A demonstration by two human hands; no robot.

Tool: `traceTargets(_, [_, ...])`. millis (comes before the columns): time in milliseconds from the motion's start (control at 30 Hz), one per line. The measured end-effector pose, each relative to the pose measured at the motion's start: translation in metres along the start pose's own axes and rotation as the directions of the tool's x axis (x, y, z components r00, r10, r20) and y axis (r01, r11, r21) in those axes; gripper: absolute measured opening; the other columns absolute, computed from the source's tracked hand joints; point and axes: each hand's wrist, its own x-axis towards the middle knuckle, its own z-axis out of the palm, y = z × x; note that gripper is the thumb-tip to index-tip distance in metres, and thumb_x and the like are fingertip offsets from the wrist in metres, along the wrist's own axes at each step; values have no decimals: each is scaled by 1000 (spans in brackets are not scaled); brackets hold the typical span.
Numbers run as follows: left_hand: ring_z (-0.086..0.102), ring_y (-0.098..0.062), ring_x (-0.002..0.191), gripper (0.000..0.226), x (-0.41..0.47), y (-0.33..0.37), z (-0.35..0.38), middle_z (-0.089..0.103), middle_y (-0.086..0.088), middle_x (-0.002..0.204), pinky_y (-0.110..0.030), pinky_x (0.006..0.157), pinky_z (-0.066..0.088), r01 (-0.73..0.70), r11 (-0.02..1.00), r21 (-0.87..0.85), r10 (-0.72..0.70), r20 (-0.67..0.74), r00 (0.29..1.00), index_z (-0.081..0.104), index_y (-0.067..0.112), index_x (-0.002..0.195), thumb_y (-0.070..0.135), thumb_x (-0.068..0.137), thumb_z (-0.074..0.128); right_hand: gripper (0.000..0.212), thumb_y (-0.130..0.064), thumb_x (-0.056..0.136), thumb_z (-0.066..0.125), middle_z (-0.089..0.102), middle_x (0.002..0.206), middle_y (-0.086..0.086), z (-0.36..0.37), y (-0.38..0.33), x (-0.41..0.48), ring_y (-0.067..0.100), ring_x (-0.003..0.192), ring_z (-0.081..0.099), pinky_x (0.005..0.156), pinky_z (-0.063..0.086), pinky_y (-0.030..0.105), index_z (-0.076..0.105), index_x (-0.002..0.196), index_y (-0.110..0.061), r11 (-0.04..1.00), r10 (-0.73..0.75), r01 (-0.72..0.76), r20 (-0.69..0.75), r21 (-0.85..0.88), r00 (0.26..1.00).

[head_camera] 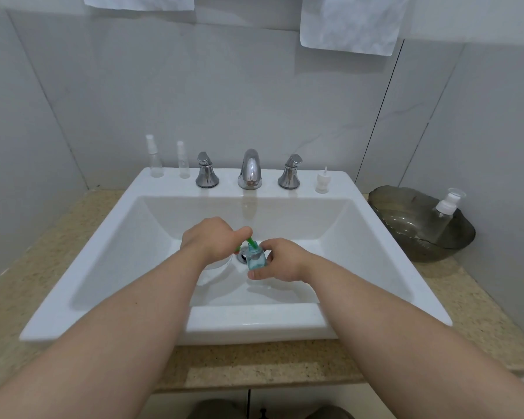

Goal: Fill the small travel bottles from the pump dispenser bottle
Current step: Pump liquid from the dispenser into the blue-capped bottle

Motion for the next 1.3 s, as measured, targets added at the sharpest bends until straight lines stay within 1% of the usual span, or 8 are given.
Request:
traceTargets(200, [64, -19, 75, 66, -3, -1, -1, 67, 2, 72, -31, 64, 41, 1, 1000, 1, -1, -14, 1000, 77, 15, 75, 72, 87, 45, 43, -38, 81, 86, 52, 84, -13, 0, 0, -1, 4, 74, 52, 67, 40, 23, 63, 116, -26, 1000, -5, 5, 6, 17, 1000])
traceTargets(300, [64, -17, 79, 84, -4, -1, -1, 69, 3, 76, -33, 72, 44, -9, 1000, -7, 9, -8, 1000, 77, 19, 73, 91, 85, 33, 42, -38, 82, 85, 52, 86, -14, -1, 0, 0, 4, 76, 53, 72, 42, 25, 62, 115, -27, 999, 2, -2, 0, 44, 1000])
traceTargets(400, [65, -17, 79, 89, -4, -2, 0, 70, 4, 76, -34, 72, 44, -20, 1000, -3, 20, -6, 1000, 76, 21, 70, 97, 80, 29, 47, -39, 82, 85, 53, 88, -14, -1, 0, 0, 4, 78, 54, 76, 42, 26, 63, 121, -25, 999, 7, -7, -1, 40, 1000])
traceTargets(500, [65, -17, 78, 83, -3, -2, 1, 70, 4, 76, -33, 69, 42, -6, 1000, -15, 6, -13, 1000, 77, 19, 74, 92, 82, 38, 52, -40, 81, 85, 53, 89, -14, -1, -1, 0, 7, 80, 55, 80, 43, 27, 63, 125, -24, 999, 17, -17, -6, 35, 1000])
traceTargets(600, [65, -17, 77, 80, -2, -2, 0, 71, 2, 77, -32, 67, 41, 19, 1000, -17, -19, -17, 1000, 78, 15, 79, 87, 83, 43, 47, -39, 81, 85, 54, 88, -14, -1, -1, 0, 6, 79, 55, 79, 43, 27, 64, 120, -26, 999, 17, -17, -7, 49, 1000])
traceTargets(833, [64, -18, 77, 67, -2, 1, 0, 70, 3, 77, -32, 67, 41, 20, 1000, -22, -20, -10, 1000, 77, 19, 73, 77, 85, 47, 53, -41, 81, 86, 55, 89, -13, -1, -1, -1, 15, 88, 57, 83, 45, 28, 63, 126, -23, 1000, 20, -20, -6, 16, 1000])
traceTargets(1067, [63, -19, 73, 58, 0, 0, 0, 67, 2, 71, -31, 63, 40, 8, 1000, -7, -8, -8, 1000, 76, 17, 71, 66, 85, 48, 54, -40, 81, 86, 54, 86, -12, 0, -1, 0, 10, 80, 55, 76, 43, 27, 63, 126, -22, 1000, 13, -13, 0, -11, 1000])
traceTargets(1300, [64, -19, 73, 60, -2, 0, 0, 67, 3, 72, -31, 64, 41, 20, 1000, -5, -20, -14, 1000, 77, 16, 74, 68, 84, 49, 54, -37, 81, 86, 50, 86, -14, 0, 0, 1, 6, 76, 52, 75, 41, 27, 63, 127, -22, 1000, 17, -17, -3, -12, 1000])
